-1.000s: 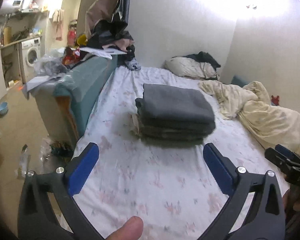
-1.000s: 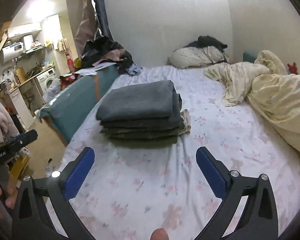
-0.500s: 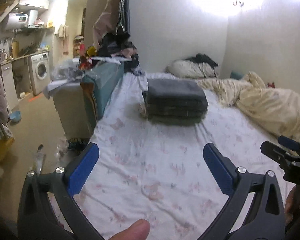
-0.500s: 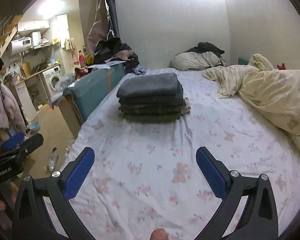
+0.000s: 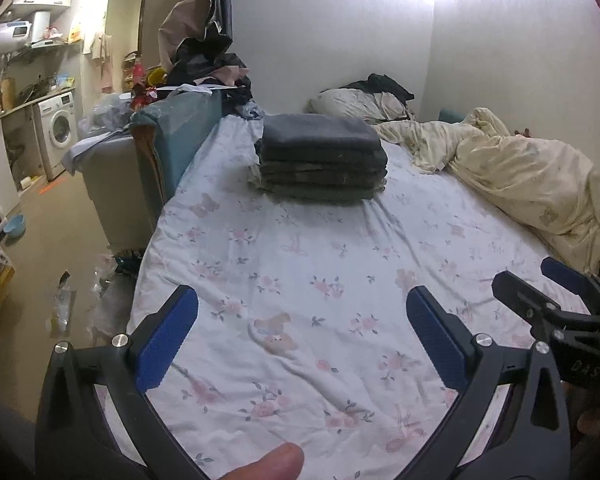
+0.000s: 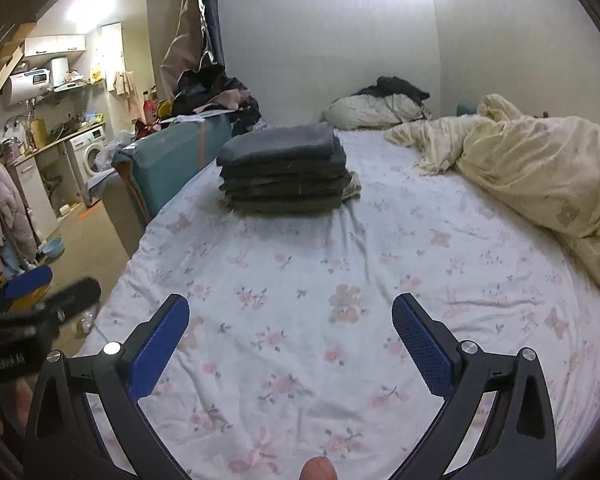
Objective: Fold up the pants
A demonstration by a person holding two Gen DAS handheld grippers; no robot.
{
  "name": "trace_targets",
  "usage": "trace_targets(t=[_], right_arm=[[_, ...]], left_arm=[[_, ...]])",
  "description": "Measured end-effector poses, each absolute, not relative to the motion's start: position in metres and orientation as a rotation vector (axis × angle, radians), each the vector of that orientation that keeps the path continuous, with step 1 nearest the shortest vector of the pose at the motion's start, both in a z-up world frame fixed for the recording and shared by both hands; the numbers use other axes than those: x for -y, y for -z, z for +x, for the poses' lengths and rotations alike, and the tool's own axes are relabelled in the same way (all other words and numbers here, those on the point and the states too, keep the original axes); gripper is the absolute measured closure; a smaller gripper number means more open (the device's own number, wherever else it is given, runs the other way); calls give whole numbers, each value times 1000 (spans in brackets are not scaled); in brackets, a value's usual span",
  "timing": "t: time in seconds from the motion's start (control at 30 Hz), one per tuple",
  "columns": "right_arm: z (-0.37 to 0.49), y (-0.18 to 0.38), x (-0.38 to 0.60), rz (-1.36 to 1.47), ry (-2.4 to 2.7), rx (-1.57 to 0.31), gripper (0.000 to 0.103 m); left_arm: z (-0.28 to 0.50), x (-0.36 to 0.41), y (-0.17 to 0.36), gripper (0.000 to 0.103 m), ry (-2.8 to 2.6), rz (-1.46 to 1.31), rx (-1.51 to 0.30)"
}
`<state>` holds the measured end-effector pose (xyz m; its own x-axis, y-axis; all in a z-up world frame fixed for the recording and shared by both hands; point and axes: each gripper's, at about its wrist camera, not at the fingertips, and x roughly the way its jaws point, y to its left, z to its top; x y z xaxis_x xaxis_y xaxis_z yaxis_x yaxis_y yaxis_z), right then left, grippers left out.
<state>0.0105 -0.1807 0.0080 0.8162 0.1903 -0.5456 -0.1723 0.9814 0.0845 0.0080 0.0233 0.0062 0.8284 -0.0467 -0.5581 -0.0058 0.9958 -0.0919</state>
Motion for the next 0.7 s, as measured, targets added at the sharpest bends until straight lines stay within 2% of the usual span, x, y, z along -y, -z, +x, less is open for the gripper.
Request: trace_targets(t=[0.7], right_arm=[[16, -6, 189, 49, -181, -584, 0]], left_arm=[[8, -31, -8, 0, -19, -117, -573]])
